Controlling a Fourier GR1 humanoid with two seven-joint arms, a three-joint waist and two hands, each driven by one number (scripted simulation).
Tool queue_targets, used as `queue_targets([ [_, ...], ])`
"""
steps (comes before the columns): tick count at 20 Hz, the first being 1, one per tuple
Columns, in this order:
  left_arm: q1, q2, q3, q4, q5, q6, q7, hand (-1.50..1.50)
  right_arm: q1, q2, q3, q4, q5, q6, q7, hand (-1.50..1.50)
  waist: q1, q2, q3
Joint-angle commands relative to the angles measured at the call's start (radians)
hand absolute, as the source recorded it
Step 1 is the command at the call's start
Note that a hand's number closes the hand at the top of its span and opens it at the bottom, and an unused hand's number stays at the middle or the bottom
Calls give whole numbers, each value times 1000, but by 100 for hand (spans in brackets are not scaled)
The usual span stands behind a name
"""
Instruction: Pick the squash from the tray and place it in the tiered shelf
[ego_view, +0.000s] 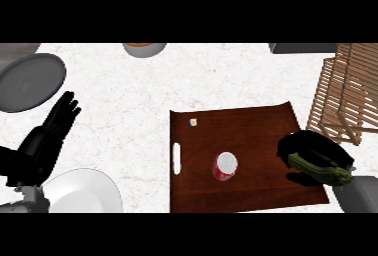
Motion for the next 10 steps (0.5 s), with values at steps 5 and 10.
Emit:
queue_targets([
  [5, 56, 18, 48, -20, 5, 13, -7, 0, 274, -371, -293, -54, -348, 94, -498, 150, -77, -11, 3],
  [10, 52, 22, 45, -14, 0, 10, 1, 0, 368, -450, -446, -92, -624, 168, -564, 150, -63, -6, 3],
])
